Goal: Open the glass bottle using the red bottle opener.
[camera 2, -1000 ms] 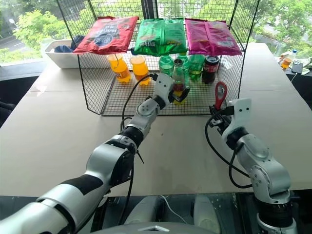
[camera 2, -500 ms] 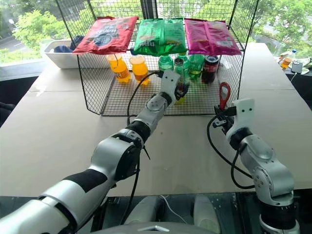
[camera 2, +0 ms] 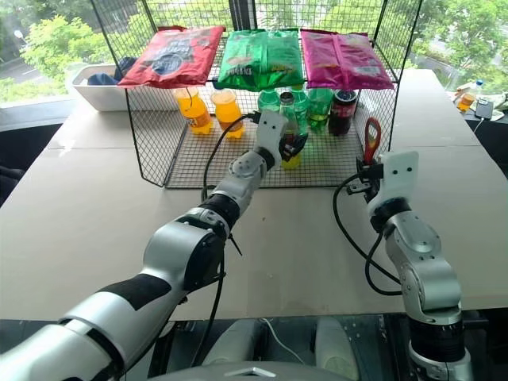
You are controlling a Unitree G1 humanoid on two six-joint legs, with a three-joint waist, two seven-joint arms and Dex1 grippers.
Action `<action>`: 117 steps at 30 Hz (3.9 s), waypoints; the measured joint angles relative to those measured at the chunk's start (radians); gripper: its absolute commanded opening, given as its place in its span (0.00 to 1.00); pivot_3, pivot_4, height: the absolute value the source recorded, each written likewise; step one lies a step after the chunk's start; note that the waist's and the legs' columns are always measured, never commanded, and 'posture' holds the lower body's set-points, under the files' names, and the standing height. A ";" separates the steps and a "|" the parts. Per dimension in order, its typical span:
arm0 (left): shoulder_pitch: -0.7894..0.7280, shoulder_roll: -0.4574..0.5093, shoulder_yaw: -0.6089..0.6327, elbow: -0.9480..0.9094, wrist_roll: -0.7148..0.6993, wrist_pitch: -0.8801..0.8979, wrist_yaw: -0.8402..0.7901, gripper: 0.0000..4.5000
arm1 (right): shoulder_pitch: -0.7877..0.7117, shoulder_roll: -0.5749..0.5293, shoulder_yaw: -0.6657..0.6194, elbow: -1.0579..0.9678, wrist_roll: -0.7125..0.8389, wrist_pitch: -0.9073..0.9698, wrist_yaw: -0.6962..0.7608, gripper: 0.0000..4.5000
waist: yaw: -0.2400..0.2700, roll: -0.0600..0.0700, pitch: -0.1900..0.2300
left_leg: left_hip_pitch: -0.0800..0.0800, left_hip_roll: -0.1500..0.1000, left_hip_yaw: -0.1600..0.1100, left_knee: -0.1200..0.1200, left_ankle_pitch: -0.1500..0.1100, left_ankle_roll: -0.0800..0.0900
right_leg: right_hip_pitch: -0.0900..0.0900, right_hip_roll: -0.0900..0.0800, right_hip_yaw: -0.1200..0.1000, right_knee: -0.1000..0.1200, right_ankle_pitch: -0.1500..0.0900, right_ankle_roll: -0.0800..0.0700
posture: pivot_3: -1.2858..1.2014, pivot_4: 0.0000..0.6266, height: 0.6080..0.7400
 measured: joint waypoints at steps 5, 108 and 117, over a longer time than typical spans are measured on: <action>0.074 0.055 -0.017 -0.230 -0.065 0.137 -0.251 0.64 | 0.000 0.012 0.001 0.023 -0.013 -0.028 0.020 0.00 | -0.008 0.000 0.000 | 0.001 0.001 0.001 0.000 0.000 0.000 | 0.000 0.000 0.001 0.001 0.000 0.000 | 0.52 0.24 1.00; 0.895 0.305 -0.074 -1.341 -0.452 0.350 -0.535 0.66 | -0.098 0.037 -0.032 0.166 -0.030 -0.088 0.116 0.00 | 0.000 0.002 0.000 | 0.003 0.006 0.003 0.000 0.000 0.000 | 0.001 0.001 0.004 0.002 0.000 -0.001 | 0.52 0.24 1.00; 0.899 0.304 -0.074 -1.341 -0.454 0.351 -0.538 0.53 | -0.098 0.037 -0.028 0.166 -0.033 -0.088 0.120 0.00 | 0.000 0.002 0.000 | 0.003 0.006 0.003 0.000 0.000 0.000 | 0.001 0.001 0.004 0.002 0.000 -0.001 | 0.52 0.24 1.00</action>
